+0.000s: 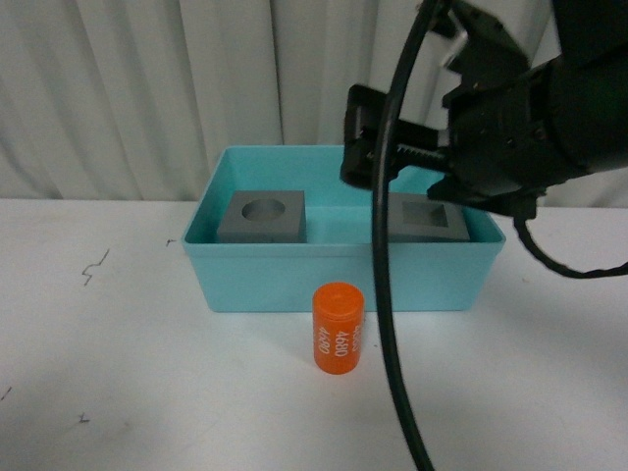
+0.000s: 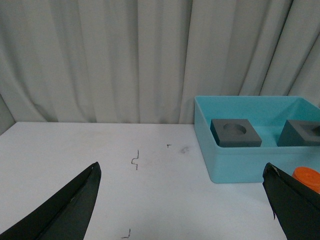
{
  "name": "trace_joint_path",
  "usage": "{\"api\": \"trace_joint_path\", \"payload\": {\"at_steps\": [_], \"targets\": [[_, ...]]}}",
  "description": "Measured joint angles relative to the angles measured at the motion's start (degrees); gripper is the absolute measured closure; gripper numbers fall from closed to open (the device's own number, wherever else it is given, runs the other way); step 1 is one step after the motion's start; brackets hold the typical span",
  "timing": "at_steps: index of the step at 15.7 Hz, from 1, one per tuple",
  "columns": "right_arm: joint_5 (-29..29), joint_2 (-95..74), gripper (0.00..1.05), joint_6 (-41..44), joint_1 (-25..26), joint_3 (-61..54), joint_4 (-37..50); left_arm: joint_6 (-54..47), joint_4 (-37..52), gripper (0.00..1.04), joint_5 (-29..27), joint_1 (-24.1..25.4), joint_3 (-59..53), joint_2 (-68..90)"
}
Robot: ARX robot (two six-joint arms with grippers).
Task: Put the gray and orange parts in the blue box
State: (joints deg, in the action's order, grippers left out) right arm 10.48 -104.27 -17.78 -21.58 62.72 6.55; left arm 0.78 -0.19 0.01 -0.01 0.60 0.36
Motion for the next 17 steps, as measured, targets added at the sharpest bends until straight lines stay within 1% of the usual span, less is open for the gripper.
{"api": "trace_joint_path", "payload": {"at_steps": [1,2,6,14,17], "targets": [[1.4,-2.7,0.06,-0.9,-1.8,2.4,-3.3,0.0,0.0,0.07,0.0,0.0,0.0,0.0],[1.6,-3.8,0.06,-0.9,-2.6,3.3,-5.2,0.0,0.0,0.07,0.0,0.0,0.0,0.0],[0.0,-7.7,0.06,1.0,-5.1,4.6,-8.9,0.0,0.0,0.07,0.0,0.0,0.0,0.0],[-1.1,-12.0,0.06,5.2,-5.0,6.5,-10.6,0.0,0.0,0.07,0.0,0.0,0.0,0.0],[-1.1,-14.6,0.06,6.9,-5.1,9.0,-11.4,0.0,0.0,0.07,0.0,0.0,0.0,0.0]]}}
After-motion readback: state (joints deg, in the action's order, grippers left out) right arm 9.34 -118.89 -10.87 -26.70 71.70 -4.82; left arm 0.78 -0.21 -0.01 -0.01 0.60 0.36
